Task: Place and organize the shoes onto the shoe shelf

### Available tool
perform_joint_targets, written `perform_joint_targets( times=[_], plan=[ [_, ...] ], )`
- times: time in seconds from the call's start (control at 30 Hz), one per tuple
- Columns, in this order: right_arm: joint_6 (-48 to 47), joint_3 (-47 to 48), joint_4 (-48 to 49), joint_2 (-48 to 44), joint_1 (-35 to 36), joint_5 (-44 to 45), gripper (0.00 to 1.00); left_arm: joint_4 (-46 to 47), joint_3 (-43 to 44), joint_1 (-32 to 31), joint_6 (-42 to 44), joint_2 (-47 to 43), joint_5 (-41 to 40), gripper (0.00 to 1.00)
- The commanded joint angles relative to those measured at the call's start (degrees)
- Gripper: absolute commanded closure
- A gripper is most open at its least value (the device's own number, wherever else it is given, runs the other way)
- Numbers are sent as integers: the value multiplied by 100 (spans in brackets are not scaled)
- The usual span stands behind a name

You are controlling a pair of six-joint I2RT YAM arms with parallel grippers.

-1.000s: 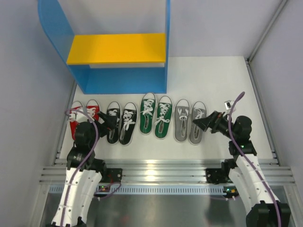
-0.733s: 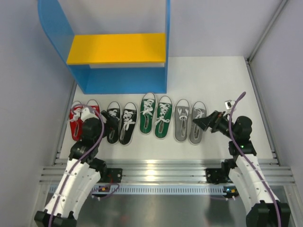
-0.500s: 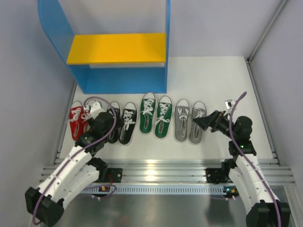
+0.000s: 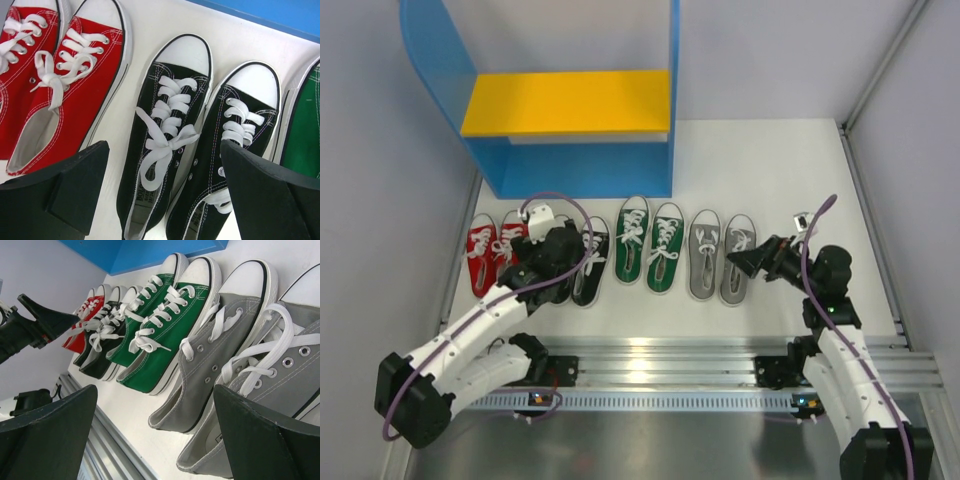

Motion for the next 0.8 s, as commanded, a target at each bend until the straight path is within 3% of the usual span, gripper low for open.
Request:
perform_joint_targets(
  times=[0.0, 0.2, 0.77],
  plan=[
    [-43, -11, 383, 135, 46, -85, 1, 529, -312, -8, 466, -114, 119, 2],
    [-26, 6, 488, 249, 46, -146, 1, 1023, -428, -8, 695, 70, 577, 11],
    [-166, 94, 190, 188, 55, -120, 1, 962, -200, 695, 915, 694, 936, 14]
  ],
)
